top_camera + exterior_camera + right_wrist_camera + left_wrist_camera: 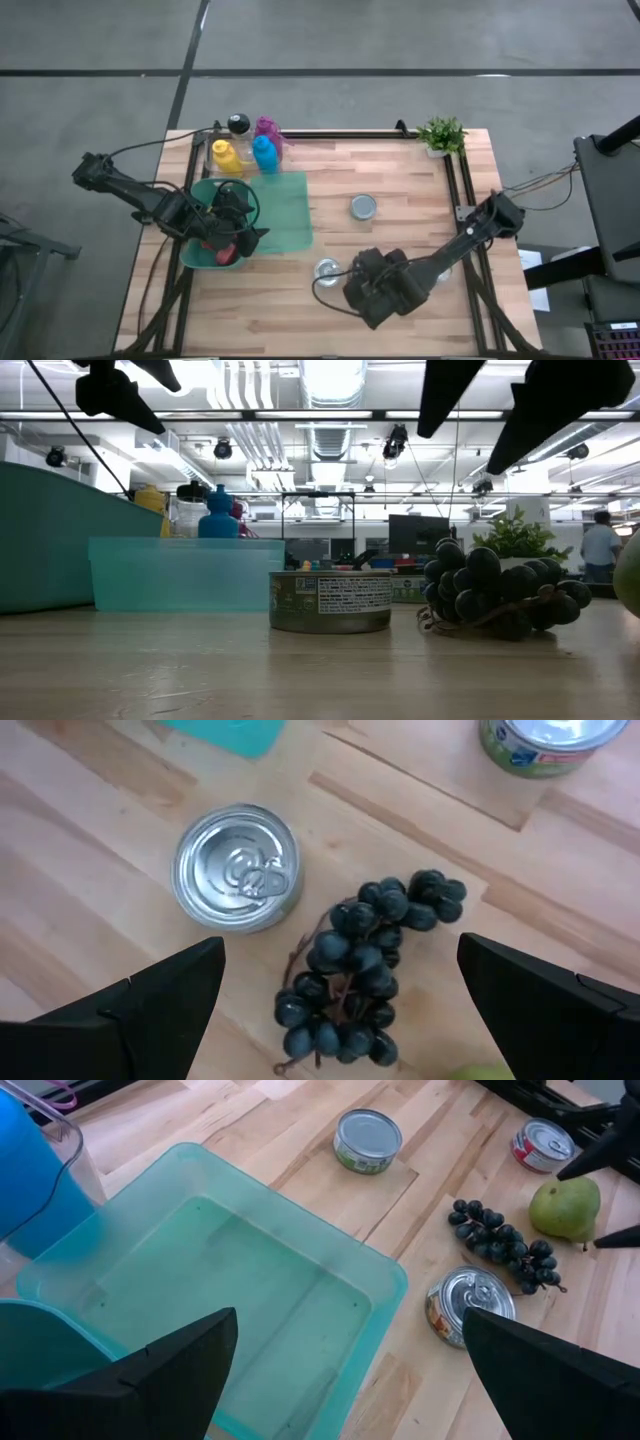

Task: Pick & Place Food Item
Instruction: Put the grapes into the green bin

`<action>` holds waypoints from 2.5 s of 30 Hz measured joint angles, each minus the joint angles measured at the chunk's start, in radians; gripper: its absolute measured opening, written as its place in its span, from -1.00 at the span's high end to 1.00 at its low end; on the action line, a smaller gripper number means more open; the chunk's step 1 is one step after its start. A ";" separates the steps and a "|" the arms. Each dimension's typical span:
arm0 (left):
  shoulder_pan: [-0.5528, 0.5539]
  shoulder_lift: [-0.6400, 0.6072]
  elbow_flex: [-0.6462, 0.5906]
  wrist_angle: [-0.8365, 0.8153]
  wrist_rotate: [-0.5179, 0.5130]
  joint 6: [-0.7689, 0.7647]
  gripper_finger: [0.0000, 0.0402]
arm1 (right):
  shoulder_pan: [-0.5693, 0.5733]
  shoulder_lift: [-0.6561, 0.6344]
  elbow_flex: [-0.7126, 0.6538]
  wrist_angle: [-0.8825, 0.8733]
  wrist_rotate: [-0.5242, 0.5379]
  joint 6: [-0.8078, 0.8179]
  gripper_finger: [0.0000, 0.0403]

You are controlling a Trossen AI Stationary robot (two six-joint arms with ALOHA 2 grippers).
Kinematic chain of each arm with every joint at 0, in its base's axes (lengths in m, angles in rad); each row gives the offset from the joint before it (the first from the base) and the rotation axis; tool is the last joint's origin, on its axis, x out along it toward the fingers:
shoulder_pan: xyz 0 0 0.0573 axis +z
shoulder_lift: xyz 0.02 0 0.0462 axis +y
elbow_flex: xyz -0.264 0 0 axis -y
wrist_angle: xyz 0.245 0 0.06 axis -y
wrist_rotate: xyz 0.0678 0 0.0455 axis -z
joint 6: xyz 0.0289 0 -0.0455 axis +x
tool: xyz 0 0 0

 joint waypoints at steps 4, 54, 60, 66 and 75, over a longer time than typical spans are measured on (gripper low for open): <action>0.000 0.000 0.000 0.000 0.000 0.000 -0.96 | 0.031 0.021 -0.001 0.011 0.005 0.008 -0.97; 0.000 0.000 0.000 0.000 0.000 0.000 -0.96 | -0.058 0.226 -0.018 0.043 -0.054 0.121 -0.97; 0.000 0.000 0.000 0.001 0.000 0.000 -0.96 | -0.058 0.227 -0.019 0.043 -0.038 0.109 -0.93; 0.000 0.000 0.000 0.000 0.000 0.000 -0.96 | -0.058 0.237 -0.019 0.051 -0.035 0.092 -0.71; 0.000 0.000 0.000 0.000 0.000 0.000 -0.96 | -0.058 0.237 -0.019 0.052 -0.033 0.078 -0.35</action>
